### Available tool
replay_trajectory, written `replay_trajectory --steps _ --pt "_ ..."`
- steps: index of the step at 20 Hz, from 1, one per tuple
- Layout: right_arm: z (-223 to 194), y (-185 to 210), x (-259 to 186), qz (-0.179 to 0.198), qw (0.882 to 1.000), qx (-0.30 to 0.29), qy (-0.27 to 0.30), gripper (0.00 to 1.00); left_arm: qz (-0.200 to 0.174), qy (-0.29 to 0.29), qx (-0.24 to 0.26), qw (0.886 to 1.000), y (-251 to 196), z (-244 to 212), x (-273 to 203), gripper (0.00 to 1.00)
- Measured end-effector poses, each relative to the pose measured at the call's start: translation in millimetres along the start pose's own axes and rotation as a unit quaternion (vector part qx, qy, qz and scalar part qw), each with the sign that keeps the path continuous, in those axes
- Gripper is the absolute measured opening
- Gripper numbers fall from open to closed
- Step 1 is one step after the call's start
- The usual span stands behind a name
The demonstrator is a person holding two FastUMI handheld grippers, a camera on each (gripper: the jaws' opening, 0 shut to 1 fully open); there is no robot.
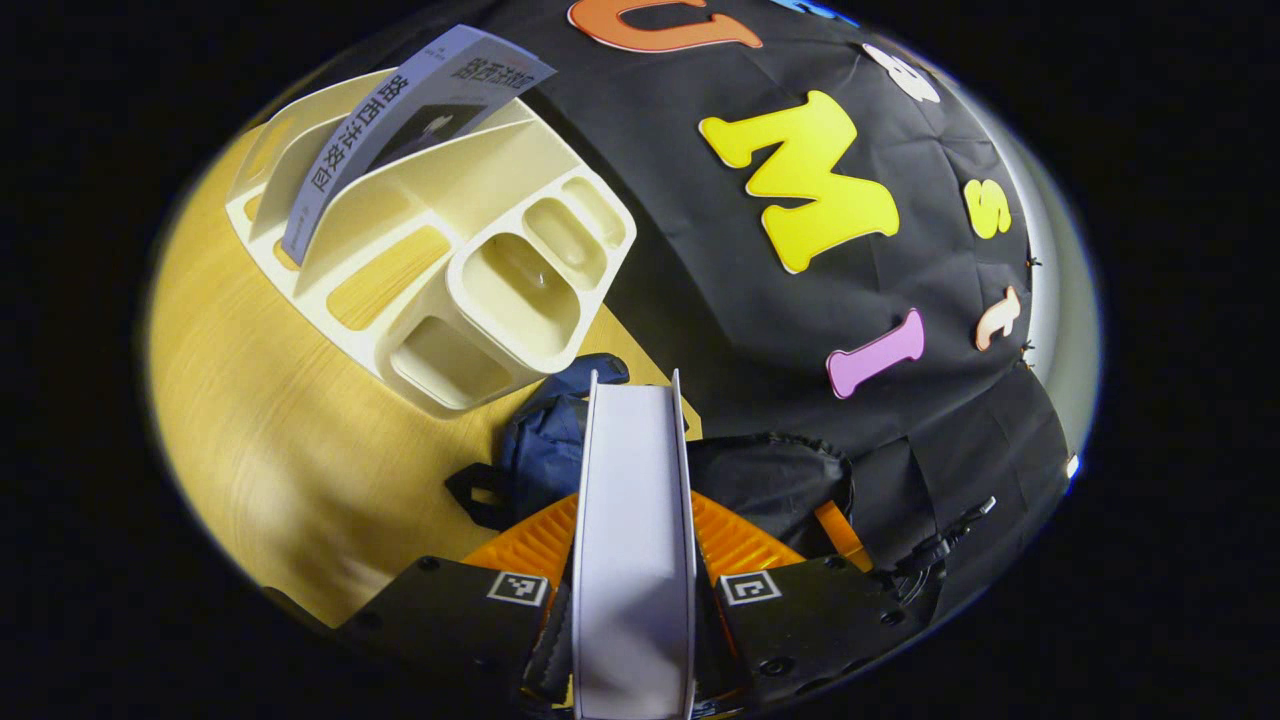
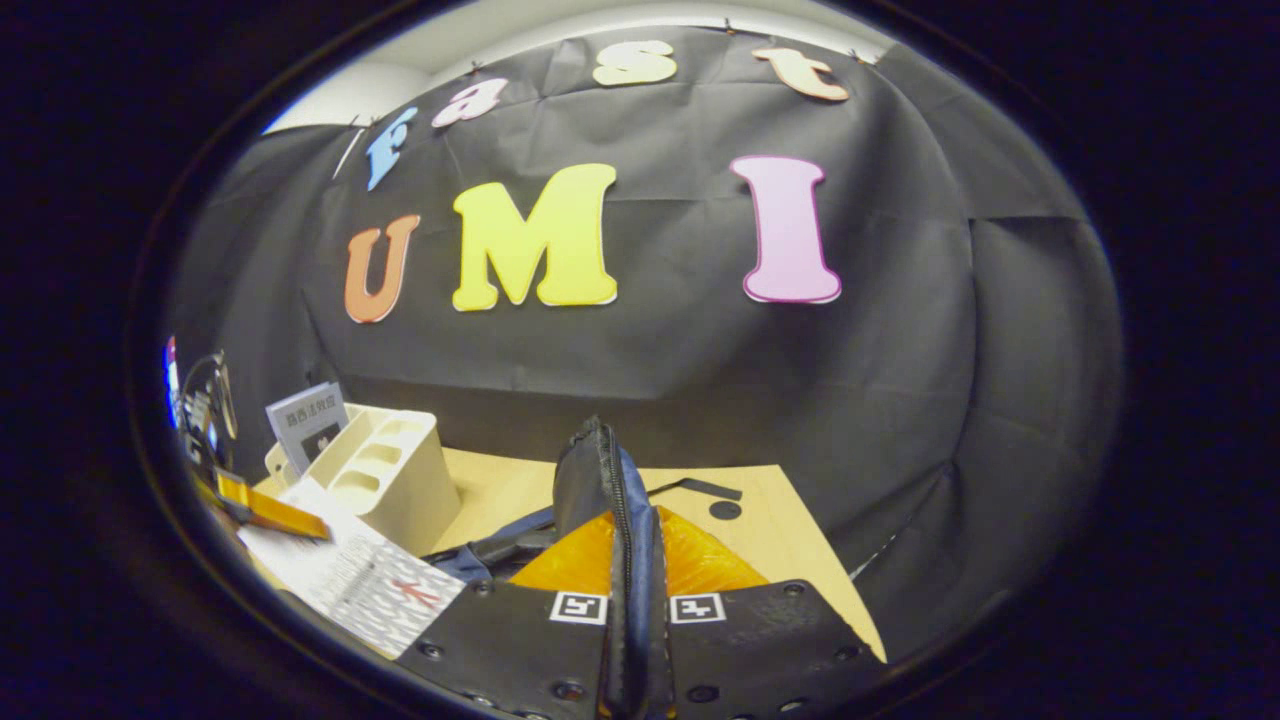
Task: Open the schoolbag, grab two books from the bookshelf and put them into the schoolbag.
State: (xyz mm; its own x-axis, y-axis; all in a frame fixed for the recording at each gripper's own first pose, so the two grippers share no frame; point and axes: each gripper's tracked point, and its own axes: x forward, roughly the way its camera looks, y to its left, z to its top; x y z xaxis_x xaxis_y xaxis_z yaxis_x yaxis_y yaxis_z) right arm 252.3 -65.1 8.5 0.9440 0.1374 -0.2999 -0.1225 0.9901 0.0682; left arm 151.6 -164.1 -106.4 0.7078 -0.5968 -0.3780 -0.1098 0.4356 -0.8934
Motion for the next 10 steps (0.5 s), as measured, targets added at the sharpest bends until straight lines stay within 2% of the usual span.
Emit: replay_trajectory --steps 1,4,5,7,8,9,10 --pt "0 2 0 0.002 1.000 0.001 0.002 0.08 -0.004 0.002 -0.016 1.000 -3 -4 12 0.44" --pt "7 1 -1 0.002 1.000 0.000 -0.007 0.08 -0.007 0.011 -0.037 0.999 -14 -20 49 0.53" --pt "10 2 -2 0.006 1.000 0.001 -0.011 0.10 -0.015 0.012 -0.040 0.999 -20 -25 59 0.48" --pt "10 4 -5 0.012 1.000 -0.001 -0.015 0.10 -0.019 0.006 -0.050 0.999 -29 -32 81 0.48" --pt "11 4 -6 0.013 1.000 -0.003 -0.017 0.08 -0.013 0.001 -0.051 0.999 -29 -35 92 0.53" --pt "12 5 -7 0.017 1.000 -0.003 -0.020 0.08 -0.008 -0.002 -0.053 0.999 -29 -38 103 0.49" --pt "14 7 -7 0.021 1.000 -0.002 -0.023 0.08 -0.008 -0.002 -0.055 0.998 -31 -42 111 0.49"
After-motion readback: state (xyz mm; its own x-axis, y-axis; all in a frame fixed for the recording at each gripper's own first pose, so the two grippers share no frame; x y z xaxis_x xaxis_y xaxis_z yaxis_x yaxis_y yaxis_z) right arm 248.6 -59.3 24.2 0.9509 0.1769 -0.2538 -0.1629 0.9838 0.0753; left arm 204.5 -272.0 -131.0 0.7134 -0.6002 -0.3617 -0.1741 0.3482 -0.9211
